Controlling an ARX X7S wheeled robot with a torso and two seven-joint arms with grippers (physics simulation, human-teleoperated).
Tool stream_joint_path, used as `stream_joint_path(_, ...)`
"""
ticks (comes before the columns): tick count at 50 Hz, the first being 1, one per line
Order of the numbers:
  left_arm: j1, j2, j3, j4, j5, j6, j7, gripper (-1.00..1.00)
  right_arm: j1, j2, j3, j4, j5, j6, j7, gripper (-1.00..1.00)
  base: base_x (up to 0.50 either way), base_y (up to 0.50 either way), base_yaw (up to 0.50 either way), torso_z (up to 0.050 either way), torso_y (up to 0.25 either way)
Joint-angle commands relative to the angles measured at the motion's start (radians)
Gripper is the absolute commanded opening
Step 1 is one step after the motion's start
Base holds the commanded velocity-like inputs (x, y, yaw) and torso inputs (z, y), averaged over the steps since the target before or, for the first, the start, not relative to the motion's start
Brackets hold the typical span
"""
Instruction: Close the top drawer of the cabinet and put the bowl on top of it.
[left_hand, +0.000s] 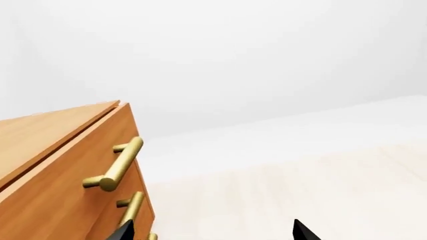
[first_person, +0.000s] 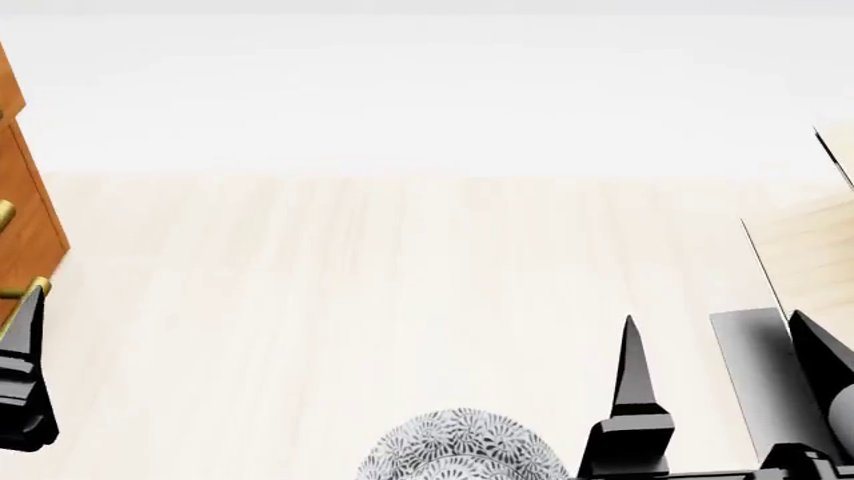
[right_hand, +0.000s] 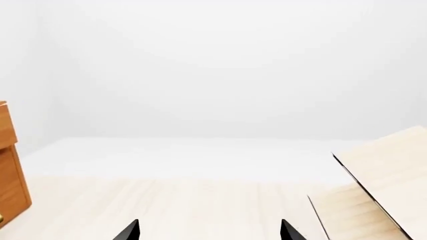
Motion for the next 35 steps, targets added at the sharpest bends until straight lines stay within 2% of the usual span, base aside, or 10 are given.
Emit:
stream_joint_path(1,-0.071,0.029,0.040,-0.096,0.029,0.028,-0.008,1.00,-0.016,-0.003,0.024,-0.002,-0.018,-0.009,-0.032,1.00,0.00,0.00,0.00,0.000,0.000)
stream_joint_path(12,-0.113,0.015,0.191,-0.282,0.165,0.214,0.007,1.00,-0.037,0.004,0.042,0.000,-0.021,-0.024,-0.048,1.00,0.00,0.00,0.00,0.000,0.000)
stream_joint_path(18,-0.143,0.007,0.265,-0.406,0.214,0.286,0.040,1.00,-0.077,-0.021,0.027,-0.001,-0.110,-0.036,-0.113,1.00,0.00,0.00,0.00,0.000,0.000)
stream_joint_path(35,-0.149,0.009,0.315,-0.592,0.279,0.426,0.079,1.00,-0.102,-0.032,0.000,0.003,-0.168,-0.059,-0.147,1.00,0.00,0.00,0.00,0.000,0.000)
